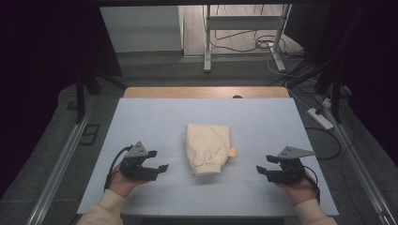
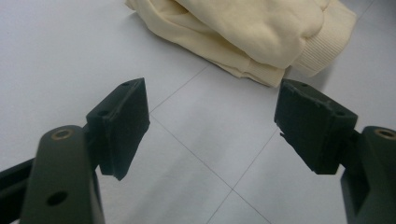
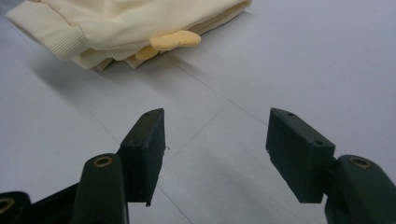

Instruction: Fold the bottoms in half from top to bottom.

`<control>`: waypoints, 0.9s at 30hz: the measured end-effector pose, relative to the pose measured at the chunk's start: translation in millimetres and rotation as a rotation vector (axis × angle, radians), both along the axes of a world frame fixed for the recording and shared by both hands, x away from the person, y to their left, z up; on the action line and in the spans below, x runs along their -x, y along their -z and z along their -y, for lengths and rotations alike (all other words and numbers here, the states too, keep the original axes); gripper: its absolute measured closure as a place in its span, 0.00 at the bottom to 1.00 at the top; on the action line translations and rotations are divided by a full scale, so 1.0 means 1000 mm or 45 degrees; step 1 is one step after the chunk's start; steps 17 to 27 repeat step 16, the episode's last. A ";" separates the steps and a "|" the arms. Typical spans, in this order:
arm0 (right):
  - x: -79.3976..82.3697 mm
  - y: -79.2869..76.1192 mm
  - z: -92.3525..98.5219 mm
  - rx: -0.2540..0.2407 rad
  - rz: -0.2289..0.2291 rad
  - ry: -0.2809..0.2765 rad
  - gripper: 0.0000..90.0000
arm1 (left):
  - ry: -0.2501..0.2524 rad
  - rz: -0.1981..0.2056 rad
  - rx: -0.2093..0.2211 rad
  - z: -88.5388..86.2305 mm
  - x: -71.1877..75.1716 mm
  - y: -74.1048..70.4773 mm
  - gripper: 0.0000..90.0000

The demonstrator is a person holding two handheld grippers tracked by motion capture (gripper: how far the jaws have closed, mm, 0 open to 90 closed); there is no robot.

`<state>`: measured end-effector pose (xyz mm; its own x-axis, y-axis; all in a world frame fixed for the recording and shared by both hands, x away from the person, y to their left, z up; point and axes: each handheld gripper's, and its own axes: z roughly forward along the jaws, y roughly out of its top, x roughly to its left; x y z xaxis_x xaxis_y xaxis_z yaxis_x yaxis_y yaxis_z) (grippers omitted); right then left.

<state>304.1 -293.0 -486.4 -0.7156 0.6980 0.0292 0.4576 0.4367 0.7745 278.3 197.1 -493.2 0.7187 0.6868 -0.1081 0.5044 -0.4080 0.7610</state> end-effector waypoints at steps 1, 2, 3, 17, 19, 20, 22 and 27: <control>0.000 0.000 -0.001 0.001 -0.001 -0.003 0.42 | 0.001 -0.001 0.000 0.000 0.000 0.000 0.29; 0.000 0.001 -0.001 0.002 -0.002 -0.004 0.42 | 0.002 0.000 0.000 0.000 0.000 0.000 0.29; 0.000 0.001 -0.001 0.004 -0.002 -0.006 0.42 | 0.001 -0.001 0.002 0.000 0.000 0.000 0.29; 0.000 0.002 -0.002 0.011 -0.005 -0.009 0.42 | 0.006 -0.010 -0.001 0.001 -0.001 0.001 0.29; 0.000 0.002 -0.002 0.011 -0.005 -0.009 0.42 | 0.006 -0.010 -0.001 0.001 -0.001 0.001 0.29; 0.000 0.002 -0.002 0.011 -0.005 -0.009 0.42 | 0.006 -0.010 -0.001 0.001 -0.001 0.001 0.29; 0.000 0.002 -0.002 0.011 -0.005 -0.009 0.42 | 0.006 -0.010 -0.001 0.001 -0.001 0.001 0.29; 0.000 0.002 -0.002 0.011 -0.005 -0.009 0.42 | 0.006 -0.010 -0.001 0.001 -0.001 0.001 0.29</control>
